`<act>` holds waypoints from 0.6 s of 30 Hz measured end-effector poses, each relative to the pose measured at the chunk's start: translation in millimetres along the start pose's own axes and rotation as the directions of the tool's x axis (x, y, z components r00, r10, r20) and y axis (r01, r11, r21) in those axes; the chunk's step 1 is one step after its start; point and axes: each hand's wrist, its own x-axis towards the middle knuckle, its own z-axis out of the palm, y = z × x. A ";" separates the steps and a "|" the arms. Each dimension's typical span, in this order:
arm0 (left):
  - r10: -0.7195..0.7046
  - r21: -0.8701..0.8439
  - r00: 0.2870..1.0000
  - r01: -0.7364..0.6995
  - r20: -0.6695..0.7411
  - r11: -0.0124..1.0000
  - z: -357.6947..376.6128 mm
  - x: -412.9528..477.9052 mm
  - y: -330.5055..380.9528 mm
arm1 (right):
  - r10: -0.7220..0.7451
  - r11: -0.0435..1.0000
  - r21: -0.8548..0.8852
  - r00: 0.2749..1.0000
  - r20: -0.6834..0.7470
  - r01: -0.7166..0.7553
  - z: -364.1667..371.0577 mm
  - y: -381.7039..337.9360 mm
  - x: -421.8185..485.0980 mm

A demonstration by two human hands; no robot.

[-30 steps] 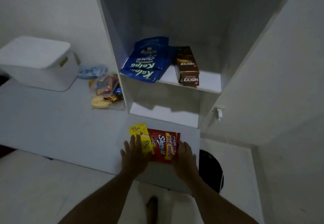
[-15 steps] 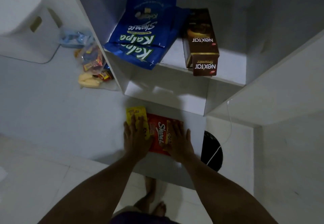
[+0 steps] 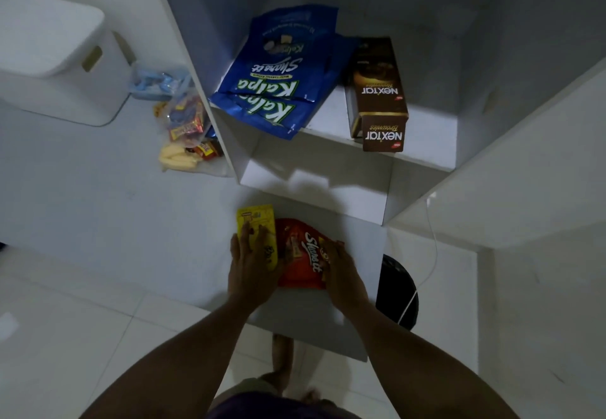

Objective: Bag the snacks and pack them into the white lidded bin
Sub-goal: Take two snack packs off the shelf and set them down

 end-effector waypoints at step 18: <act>-0.056 0.059 0.991 0.063 -0.120 0.996 44.4 -31.6 101.6 | -0.166 0.979 0.124 0.986 0.023 0.162 -117.4 76.9 -35.6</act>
